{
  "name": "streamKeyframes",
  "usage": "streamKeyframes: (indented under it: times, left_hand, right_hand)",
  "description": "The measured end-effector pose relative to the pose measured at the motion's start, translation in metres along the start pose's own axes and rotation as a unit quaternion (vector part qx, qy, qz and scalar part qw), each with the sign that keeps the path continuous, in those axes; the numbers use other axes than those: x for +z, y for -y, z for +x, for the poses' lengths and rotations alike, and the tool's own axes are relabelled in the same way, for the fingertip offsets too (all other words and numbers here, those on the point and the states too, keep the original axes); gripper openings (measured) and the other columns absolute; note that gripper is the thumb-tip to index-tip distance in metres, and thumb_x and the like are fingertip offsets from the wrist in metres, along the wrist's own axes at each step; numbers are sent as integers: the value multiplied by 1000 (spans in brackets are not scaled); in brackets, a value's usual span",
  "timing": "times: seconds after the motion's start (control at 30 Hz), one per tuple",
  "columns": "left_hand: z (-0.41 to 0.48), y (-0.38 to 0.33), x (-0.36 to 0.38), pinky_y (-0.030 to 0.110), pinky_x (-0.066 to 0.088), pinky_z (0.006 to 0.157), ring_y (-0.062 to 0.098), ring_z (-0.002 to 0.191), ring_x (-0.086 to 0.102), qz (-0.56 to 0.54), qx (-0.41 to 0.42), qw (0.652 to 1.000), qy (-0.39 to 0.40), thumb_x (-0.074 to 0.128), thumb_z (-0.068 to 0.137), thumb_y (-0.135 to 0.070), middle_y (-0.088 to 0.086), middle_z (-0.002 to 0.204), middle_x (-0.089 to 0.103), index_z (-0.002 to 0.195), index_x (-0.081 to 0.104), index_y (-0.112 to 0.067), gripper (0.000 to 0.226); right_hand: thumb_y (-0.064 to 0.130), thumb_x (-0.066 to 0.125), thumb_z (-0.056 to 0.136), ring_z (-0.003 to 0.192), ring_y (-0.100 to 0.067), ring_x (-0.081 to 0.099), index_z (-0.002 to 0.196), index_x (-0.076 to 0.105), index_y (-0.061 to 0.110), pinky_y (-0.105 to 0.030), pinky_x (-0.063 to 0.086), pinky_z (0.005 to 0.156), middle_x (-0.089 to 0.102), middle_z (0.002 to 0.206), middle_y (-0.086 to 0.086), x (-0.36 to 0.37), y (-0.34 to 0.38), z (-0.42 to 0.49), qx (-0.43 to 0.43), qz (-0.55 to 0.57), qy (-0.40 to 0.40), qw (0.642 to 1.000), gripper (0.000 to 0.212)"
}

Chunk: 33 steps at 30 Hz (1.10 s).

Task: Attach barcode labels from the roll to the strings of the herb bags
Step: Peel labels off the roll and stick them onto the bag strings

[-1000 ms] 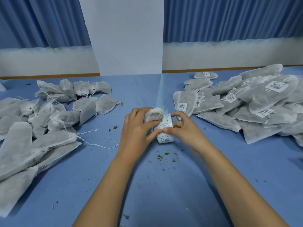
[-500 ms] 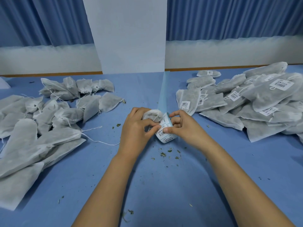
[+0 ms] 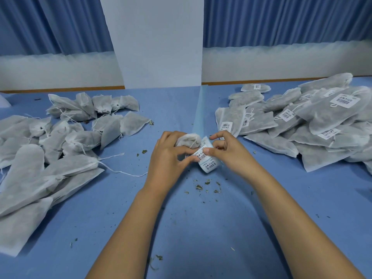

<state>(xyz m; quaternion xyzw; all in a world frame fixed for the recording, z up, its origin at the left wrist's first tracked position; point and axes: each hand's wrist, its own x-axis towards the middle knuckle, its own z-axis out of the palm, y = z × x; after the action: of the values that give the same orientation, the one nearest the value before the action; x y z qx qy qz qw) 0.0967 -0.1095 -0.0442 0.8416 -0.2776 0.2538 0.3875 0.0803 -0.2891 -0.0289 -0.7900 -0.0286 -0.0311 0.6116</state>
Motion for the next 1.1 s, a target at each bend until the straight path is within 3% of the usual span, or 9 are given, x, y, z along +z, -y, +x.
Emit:
streamKeyframes:
  times: [0.1, 0.2, 0.33, 0.43, 0.53, 0.7, 0.87, 1.0, 1.1]
  left_hand:
    - [-1, 2, -1, 15, 36, 92, 9, 104, 45, -34, -19, 999, -7, 80, 77, -23, -18, 103, 57, 89, 79, -22, 12]
    - [0, 2, -1, 7, 32, 91, 6, 105, 44, -47, -31, 998, -4, 78, 80, -21, -23, 104, 55, 90, 79, -21, 10]
    - [-1, 0, -2, 7, 33, 91, 7, 107, 46, -69, -53, 996, -10, 78, 80, -19, -21, 105, 57, 86, 79, -21, 7]
    - [-1, 1, -2, 8, 34, 90, 10, 106, 48, -65, -53, 996, -19, 79, 79, -17, -17, 103, 59, 85, 79, -20, 7]
    - [1, 4, -3, 11, 36, 90, 15, 106, 49, -47, -40, 998, -31, 80, 78, -17, -10, 104, 60, 86, 79, -19, 8]
    - [0, 9, -3, 6, 28, 96, 6, 112, 40, -20, -5, 999, 25, 83, 70, -33, -14, 115, 53, 101, 77, -22, 34]
    - [1, 8, -2, 6, 32, 91, 2, 105, 41, -36, -22, 999, -6, 82, 73, -25, -28, 107, 50, 93, 79, -21, 21]
    - [0, 7, -4, 6, 33, 88, 1, 101, 41, -14, 6, 1000, -8, 79, 78, -21, -28, 103, 50, 90, 79, -19, 12]
    - [0, 4, -3, 6, 33, 89, 4, 104, 46, -62, -47, 997, -11, 79, 79, -18, -25, 103, 56, 87, 79, -21, 8]
  right_hand:
    - [15, 69, 86, 66, -4, 56, 114, 49, 13, -16, 39, 64, 61, 73, 6, -1, 2, -2, 1, -9, 13, 1000, 34]
    - [14, 70, 85, 69, -7, 58, 117, 48, 13, -17, 39, 64, 65, 81, 2, -4, 3, -3, 6, -7, 22, 1000, 38]
    - [11, 72, 83, 60, 0, 57, 115, 48, 15, -12, 39, 56, 65, 74, 10, -4, 4, -4, 6, -8, 34, 999, 40]
    - [9, 71, 83, 71, -10, 61, 116, 47, 16, -22, 43, 65, 68, 83, 3, -5, 5, -5, 9, -3, 48, 999, 42]
    - [8, 71, 83, 76, -12, 64, 115, 45, 18, -24, 47, 71, 69, 83, 6, -6, 6, -8, 8, -13, 62, 998, 42]
    - [8, 69, 85, 67, -3, 63, 118, 46, 16, -15, 46, 62, 66, 80, 8, -7, 6, -8, 16, -4, 49, 999, 41]
    - [10, 69, 85, 65, -3, 60, 116, 46, 18, -16, 45, 63, 65, 80, 8, -6, 7, -8, 17, -20, 51, 998, 39]
    - [10, 69, 85, 79, -14, 62, 116, 47, 17, -26, 46, 74, 65, 83, 6, -5, 7, -8, 17, -22, 47, 999, 39]
    - [9, 68, 86, 80, -14, 63, 116, 47, 17, -28, 47, 75, 67, 89, 1, -5, 8, -9, 16, -21, 53, 998, 38]
